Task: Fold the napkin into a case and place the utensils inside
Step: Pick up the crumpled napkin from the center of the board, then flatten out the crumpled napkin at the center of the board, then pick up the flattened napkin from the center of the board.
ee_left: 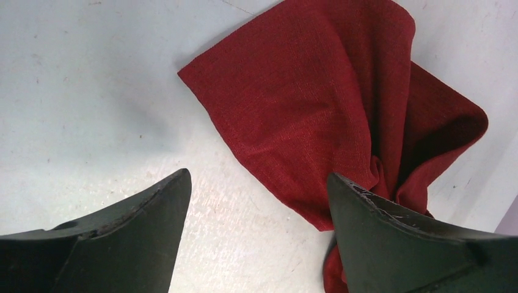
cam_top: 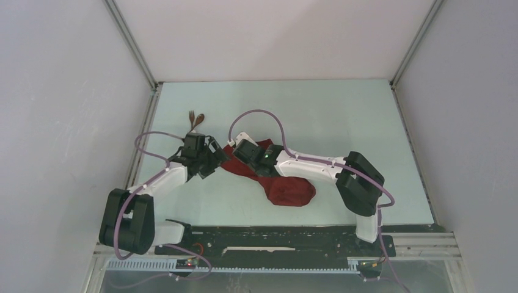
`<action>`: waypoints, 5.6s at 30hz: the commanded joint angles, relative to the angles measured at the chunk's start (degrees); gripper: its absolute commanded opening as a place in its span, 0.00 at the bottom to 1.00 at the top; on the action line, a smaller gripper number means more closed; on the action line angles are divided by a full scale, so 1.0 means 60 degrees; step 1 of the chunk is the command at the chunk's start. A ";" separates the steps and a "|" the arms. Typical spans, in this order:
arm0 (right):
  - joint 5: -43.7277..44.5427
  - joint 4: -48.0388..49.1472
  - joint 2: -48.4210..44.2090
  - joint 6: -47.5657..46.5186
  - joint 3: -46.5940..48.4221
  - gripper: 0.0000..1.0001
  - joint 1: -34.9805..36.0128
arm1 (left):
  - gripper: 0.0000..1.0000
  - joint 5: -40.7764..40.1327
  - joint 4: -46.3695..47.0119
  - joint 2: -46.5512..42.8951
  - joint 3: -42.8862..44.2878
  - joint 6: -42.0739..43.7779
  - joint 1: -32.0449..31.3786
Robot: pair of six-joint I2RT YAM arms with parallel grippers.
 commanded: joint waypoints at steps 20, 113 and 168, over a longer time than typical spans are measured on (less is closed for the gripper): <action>-0.0012 0.0628 -0.1112 0.0240 -0.0546 0.00 -0.0499 | 0.51 -0.3226 -0.3660 0.3806 0.3868 -0.2059 -0.0589; -0.6262 -0.1225 -0.4307 0.5212 -0.4475 0.68 -0.7864 | 0.85 0.1488 -0.1836 0.0792 0.4147 0.1877 -0.1313; -0.4603 -0.3543 -0.5966 1.0725 -0.7865 0.54 -0.6392 | 0.86 0.1140 -0.1573 -0.2272 0.1427 0.1864 -0.1043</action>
